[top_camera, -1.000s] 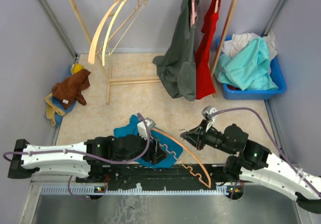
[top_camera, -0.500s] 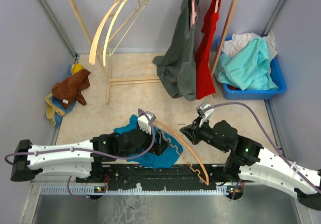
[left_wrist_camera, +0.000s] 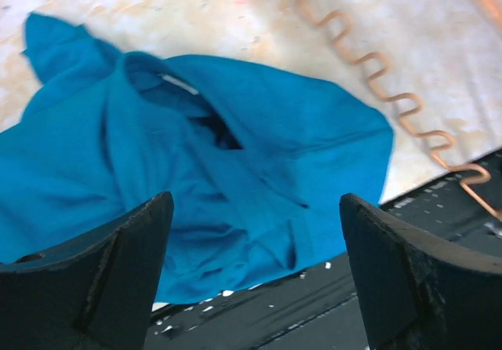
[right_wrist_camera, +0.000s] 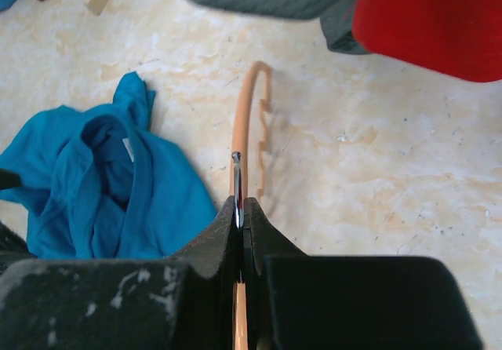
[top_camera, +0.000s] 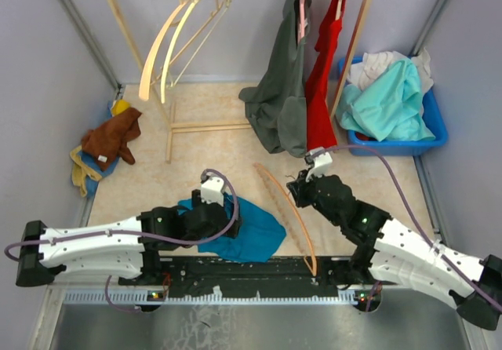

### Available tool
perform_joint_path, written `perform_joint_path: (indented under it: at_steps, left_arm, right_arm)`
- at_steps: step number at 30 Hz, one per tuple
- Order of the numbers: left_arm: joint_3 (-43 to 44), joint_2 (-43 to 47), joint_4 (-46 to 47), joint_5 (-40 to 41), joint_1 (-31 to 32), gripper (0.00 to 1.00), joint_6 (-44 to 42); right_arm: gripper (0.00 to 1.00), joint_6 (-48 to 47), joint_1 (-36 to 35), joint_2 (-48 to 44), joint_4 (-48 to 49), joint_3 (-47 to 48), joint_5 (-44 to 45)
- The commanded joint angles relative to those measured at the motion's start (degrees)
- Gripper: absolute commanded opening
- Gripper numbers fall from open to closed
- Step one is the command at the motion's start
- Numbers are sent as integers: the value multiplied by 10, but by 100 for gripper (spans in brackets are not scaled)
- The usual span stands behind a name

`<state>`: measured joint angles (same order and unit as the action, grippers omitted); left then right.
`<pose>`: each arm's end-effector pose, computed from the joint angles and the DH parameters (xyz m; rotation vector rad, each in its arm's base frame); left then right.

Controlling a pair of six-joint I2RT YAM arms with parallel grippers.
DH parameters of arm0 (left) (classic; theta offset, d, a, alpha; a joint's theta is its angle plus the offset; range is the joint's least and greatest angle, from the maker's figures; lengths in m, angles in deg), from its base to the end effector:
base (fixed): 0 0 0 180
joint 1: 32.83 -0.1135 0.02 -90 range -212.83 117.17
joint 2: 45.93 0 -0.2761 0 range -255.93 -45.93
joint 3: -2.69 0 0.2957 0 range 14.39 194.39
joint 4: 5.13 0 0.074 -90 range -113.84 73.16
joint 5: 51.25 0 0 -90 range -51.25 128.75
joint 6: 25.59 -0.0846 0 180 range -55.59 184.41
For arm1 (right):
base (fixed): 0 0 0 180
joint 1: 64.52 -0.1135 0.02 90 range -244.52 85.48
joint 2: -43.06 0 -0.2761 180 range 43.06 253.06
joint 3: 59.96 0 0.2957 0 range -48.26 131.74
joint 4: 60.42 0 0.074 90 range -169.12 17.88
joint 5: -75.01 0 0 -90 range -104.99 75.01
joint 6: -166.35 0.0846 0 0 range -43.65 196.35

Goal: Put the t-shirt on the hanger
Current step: Place the hanger at the center of the board.

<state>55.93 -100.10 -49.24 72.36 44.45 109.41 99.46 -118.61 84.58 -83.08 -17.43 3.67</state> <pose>0.1021 -0.2395 0.2303 0.3517 2.2163 -0.4824 0.1698 0.1884 0.2449 -0.3128 1.9471 0.5786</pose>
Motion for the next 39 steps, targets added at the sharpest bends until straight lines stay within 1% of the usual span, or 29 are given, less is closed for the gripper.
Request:
perform_joint_path:
  at_steps: [1, 3, 7, 9, 11, 13, 14, 15, 16, 17, 18, 19, 23, 26, 29, 32, 34, 35, 36, 38, 39]
  left_arm:
    - [-11, -3, -83, 51, -25, 94, 43]
    - [-16, -16, -72, 50, -46, 97, 33]
    - [-29, -55, 1, -4, -103, 97, -22]
    - [-30, -82, 23, -18, -126, 94, -37]
    - [-24, -107, 38, -31, -137, 88, -45]
    - [-17, -132, 51, -35, -145, 75, -54]
    - [-12, -144, 52, -35, -148, 66, -59]
    - [-6, -157, 48, -32, -156, 50, -61]
    - [5, -166, 38, -28, -158, 32, -60]
    - [18, -172, 24, -23, -159, 18, -57]
    - [31, -175, 3, -21, -159, 8, -56]
    - [44, -175, -13, -18, -159, 1, -56]
    - [106, -143, -86, -9, -159, 0, -57]
    - [147, -95, -116, -4, -159, 0, -82]
    - [171, -51, -131, -6, -158, 0, -109]
    - [186, -21, -153, 0, -159, 0, -113]
    - [193, -13, -176, 4, -159, 0, -108]
    - [194, -11, -187, 4, -158, 0, -107]
    - [194, -6, -193, 5, -159, 0, -105]
    - [188, 2, -194, 2, -159, 0, -103]
    - [185, 5, -194, 0, -159, 0, -103]
  right_arm:
    - [0, 0, 14, -21, 49, 10, 11]
    - [0, 3, 16, -24, 39, 11, 16]
    - [0, 7, 17, -36, 28, 7, 13]
    - [0, 11, 17, -45, 26, 3, 11]
    - [0, 16, 17, -59, 22, -2, 10]
    - [0, 19, 17, -68, 18, -8, 9]
    - [0, 20, 17, -73, 17, -9, 9]
    - [0, 21, 17, -75, 16, -11, 8]
    - [0, 22, 17, -75, 16, -13, 9]
    - [0, 23, 17, -75, 16, -15, 9]
    - [0, 25, 17, -74, 17, -16, 9]
    - [0, 26, 17, -74, 20, -18, 10]
    - [0, 33, 24, -54, 25, -20, 32]
    - [0, 41, 55, -24, 18, -4, 31]
    - [0, 39, 97, 0, 38, -1, -16]
    - [0, 31, 127, 20, 54, 3, -59]
    - [0, 23, 140, 38, 44, 12, -72]
    - [0, 21, 150, 49, 25, 21, -70]
    - [3, 19, 156, 57, 12, 25, -67]
    - [34, 17, 161, 68, -20, 40, -52]
    - [43, 17, 161, 71, -40, 46, -42]
